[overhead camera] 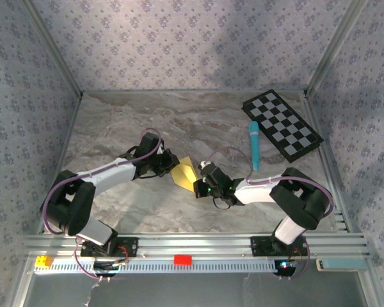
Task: Fold a paper plane with a square sheet of paper (pick it up from the middle)
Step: Fourth fold the wing at the center of the table.
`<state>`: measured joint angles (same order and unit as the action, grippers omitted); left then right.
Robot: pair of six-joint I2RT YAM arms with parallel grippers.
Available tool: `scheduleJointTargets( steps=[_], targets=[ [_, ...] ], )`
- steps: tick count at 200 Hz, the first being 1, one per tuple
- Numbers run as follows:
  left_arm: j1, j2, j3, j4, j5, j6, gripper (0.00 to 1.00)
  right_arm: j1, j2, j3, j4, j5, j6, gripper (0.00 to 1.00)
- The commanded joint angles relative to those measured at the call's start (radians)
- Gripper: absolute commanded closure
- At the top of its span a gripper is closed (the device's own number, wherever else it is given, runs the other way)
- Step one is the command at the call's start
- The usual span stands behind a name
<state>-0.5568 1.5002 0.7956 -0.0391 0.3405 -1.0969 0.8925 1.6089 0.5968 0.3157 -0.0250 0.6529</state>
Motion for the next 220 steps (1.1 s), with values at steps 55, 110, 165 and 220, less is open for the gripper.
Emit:
scheduleJointTargets(
  steps=[55,110,165,220],
  targets=[
    [-0.02,0.096,0.0,0.147,0.109,0.008,0.94,-0.026,0.035,0.0,-0.007,-0.069,0.049,0.95],
    [-0.028,0.142,0.005,0.173,0.111,-0.002,0.95,-0.036,0.043,-0.002,-0.012,-0.087,0.062,0.95],
    [-0.03,0.185,0.013,0.175,0.09,0.0,0.95,-0.046,0.053,0.005,-0.024,-0.114,0.071,0.96],
    [-0.03,0.214,0.02,0.17,0.061,0.005,0.96,-0.066,0.075,0.033,-0.064,-0.17,0.074,0.96]
  ],
)
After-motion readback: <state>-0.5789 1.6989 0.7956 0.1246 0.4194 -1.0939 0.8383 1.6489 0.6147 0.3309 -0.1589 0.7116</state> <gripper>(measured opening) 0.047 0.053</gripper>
